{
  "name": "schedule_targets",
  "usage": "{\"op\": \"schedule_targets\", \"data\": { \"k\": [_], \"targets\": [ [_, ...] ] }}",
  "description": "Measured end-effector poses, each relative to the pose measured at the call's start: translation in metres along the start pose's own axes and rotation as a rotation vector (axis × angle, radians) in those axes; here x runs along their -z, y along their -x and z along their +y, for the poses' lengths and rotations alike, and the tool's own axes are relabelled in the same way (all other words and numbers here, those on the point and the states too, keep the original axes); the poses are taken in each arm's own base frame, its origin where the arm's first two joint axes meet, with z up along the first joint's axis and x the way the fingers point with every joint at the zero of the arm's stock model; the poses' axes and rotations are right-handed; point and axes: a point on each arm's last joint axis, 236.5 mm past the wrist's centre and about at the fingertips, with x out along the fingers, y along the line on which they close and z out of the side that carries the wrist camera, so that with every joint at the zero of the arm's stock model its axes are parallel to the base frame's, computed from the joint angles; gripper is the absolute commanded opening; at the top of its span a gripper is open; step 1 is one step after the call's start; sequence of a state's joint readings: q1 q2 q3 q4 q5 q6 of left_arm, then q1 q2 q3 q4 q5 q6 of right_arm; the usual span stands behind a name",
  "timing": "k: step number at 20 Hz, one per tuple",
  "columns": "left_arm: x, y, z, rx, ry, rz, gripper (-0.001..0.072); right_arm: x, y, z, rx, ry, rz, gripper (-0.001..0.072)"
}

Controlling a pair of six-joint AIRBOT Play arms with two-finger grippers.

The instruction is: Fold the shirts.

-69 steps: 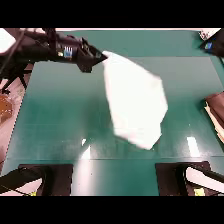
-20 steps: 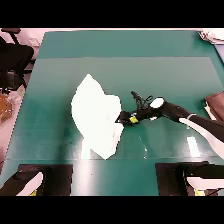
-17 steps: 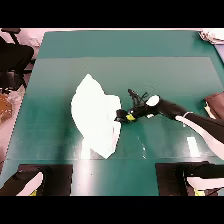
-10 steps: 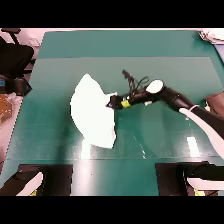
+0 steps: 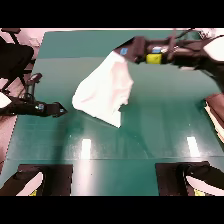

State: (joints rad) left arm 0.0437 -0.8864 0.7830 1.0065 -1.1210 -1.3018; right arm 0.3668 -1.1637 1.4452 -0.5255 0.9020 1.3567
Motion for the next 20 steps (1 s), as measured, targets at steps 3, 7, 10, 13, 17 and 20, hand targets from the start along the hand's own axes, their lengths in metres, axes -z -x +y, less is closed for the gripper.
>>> {"op": "schedule_targets", "data": {
  "k": [3, 7, 10, 13, 17, 20],
  "targets": [
    [-0.002, -0.02, -0.007, 0.078, 0.066, -0.055, 0.0569, -0.019, 0.028, -0.008, 0.038, 0.006, -0.059, 0.0015],
    [-0.018, -0.041, -0.017, 0.194, 0.17, -0.12, 0.0569, -0.032, 0.054, -0.038, 0.107, -0.024, -0.106, 0.0016],
    [-0.035, -0.056, -0.026, 0.299, 0.255, -0.159, 0.0569, -0.038, 0.07, -0.069, 0.167, -0.064, -0.137, 0.0016],
    [-0.041, -0.072, -0.043, 0.384, 0.286, -0.165, 0.057, -0.036, 0.081, -0.1, 0.218, -0.115, -0.149, 0.0016],
    [-0.031, -0.103, -0.073, 0.396, 0.241, -0.143, 0.057, -0.023, 0.086, -0.132, 0.264, -0.179, -0.142, 0.0015],
    [-0.036, -0.125, -0.073, 0.326, 0.248, -0.187, 0.0569, -0.017, 0.087, -0.141, 0.274, -0.202, -0.131, 0.0016]
  ]
}}
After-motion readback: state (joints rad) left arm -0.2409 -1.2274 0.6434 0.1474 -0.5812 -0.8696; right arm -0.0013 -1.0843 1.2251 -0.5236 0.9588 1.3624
